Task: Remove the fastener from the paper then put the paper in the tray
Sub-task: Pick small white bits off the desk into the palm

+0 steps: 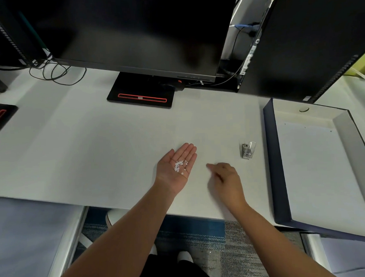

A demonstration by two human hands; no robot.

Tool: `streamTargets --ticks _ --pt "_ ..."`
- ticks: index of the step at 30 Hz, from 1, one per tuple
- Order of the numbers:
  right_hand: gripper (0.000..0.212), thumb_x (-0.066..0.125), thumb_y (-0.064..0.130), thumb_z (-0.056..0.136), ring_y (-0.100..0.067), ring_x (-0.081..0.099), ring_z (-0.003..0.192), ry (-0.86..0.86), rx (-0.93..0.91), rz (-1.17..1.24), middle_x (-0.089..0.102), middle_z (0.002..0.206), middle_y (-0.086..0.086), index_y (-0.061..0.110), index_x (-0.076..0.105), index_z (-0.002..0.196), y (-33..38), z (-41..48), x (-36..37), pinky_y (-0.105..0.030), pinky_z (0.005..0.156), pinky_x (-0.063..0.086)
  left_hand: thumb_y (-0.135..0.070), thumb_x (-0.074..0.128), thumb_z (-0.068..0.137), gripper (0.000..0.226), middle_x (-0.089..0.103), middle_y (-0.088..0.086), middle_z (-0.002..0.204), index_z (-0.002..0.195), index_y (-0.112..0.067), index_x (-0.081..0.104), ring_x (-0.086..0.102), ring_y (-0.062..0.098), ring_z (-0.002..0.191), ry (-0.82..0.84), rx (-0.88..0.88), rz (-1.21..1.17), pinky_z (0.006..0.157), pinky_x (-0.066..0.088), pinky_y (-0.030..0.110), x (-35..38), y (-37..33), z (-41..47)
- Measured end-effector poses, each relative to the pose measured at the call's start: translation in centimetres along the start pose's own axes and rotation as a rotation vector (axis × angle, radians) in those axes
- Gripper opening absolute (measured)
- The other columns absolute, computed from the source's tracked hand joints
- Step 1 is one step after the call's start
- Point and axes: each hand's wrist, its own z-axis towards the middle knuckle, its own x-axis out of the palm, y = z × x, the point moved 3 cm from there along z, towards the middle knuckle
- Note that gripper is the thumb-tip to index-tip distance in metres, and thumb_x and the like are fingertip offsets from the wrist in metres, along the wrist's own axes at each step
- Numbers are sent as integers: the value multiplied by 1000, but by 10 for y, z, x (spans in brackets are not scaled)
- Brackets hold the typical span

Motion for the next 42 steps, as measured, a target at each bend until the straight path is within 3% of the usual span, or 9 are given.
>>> streamTargets --ticks 4,9,14,18,22,25,28,32,42 --pt "23 56 7 90 -9 60 89 67 361 423 69 97 2 25 69 85 2 8 -8 -17 83 43 -20 36 100 41 70 22 108 107 8 64 63 31 106 -7 -3 4 94 49 39 0 2 0" --pt "17 61 7 86 -7 59 77 69 469 625 71 83 4 18 73 80 17 7 -12 -15 73 44 -20 37 100 40 70 22 106 106 8 64 63 31 108 -7 -8 17 96 47 38 2 6 -1" --pt "18 59 5 87 -11 61 79 83 243 446 70 87 -2 17 72 82 55 5 -3 -11 73 46 -21 33 101 41 70 18 107 108 3 65 63 27 107 -26 2 82 80 52 31 4 7 -3" --pt "15 61 8 83 -21 60 82 14 -11 100 69 83 -4 16 73 84 71 4 12 -39 78 49 -22 33 100 42 69 19 112 110 3 66 63 26 108 -39 7 89 96 45 35 2 8 -5" --pt "10 64 13 80 -17 54 77 -24 -63 -75 64 75 2 16 69 72 78 6 16 -35 76 40 -24 36 99 42 69 17 115 112 1 66 64 24 110 -49 -7 83 93 47 36 -2 9 -8" --pt "8 63 13 82 -14 51 76 -46 -84 -80 60 76 4 18 67 75 83 5 14 -26 74 29 -25 37 99 42 70 15 113 111 0 68 65 24 107 -74 0 84 89 49 35 -5 10 -12" --pt "17 58 11 85 -16 54 82 -31 -141 -35 64 86 1 19 69 93 85 1 15 -29 78 37 -26 38 99 41 72 14 109 109 -1 69 67 24 104 -93 3 69 88 50 33 -7 8 -17" --pt "6 60 14 84 -15 51 75 2 -135 27 57 77 2 14 61 78 90 -9 16 -37 75 47 -25 39 99 39 71 15 110 109 -1 68 66 25 106 -96 21 45 91 49 36 -12 8 -25" --pt "13 55 19 89 -9 54 83 134 -236 107 57 89 6 17 67 92 123 -37 38 -20 73 46 -25 45 98 36 74 14 100 98 -1 72 67 24 100 -132 75 -67 81 51 36 -41 -13 -61"
